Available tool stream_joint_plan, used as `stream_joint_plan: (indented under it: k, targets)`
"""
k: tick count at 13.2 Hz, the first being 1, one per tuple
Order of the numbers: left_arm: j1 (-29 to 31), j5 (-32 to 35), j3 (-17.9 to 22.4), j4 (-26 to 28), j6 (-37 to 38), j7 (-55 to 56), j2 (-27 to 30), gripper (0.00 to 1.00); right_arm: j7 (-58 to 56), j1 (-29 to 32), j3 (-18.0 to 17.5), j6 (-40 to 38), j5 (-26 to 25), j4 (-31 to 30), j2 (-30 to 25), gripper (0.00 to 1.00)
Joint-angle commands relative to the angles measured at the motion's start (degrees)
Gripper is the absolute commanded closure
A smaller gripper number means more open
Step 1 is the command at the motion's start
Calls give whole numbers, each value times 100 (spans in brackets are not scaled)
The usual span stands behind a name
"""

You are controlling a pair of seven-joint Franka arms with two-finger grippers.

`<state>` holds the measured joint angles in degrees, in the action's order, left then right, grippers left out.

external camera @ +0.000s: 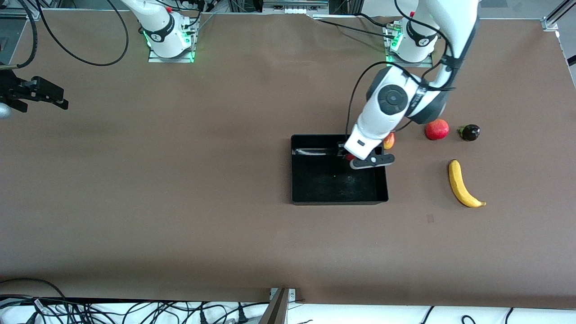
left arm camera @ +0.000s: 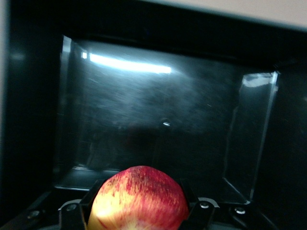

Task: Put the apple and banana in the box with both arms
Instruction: 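Lower the held apple into the black box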

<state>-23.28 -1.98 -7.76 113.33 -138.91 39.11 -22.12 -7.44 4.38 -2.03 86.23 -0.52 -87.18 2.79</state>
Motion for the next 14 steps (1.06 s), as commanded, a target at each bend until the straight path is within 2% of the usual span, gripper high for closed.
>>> stream_joint_plan:
  k: [1, 6, 13, 14]
  targets:
    - [-281, 22, 29, -48, -251, 184, -257, 100, 15, 10, -35, -45, -63, 140, 55, 0]
    - [-572, 49, 2, -48, -865, 413, -723, 100, 15, 10, -35, -45, -71, 139, 55, 0]
    - [-608, 49, 2, -57, -1323, 510, -1119, 100, 15, 10, -35, -36, -63, 140, 64, 0]
    - [-599, 49, 2, -65, -1323, 502, -1172, 94, 15, 10, -35, -36, -63, 140, 55, 0]
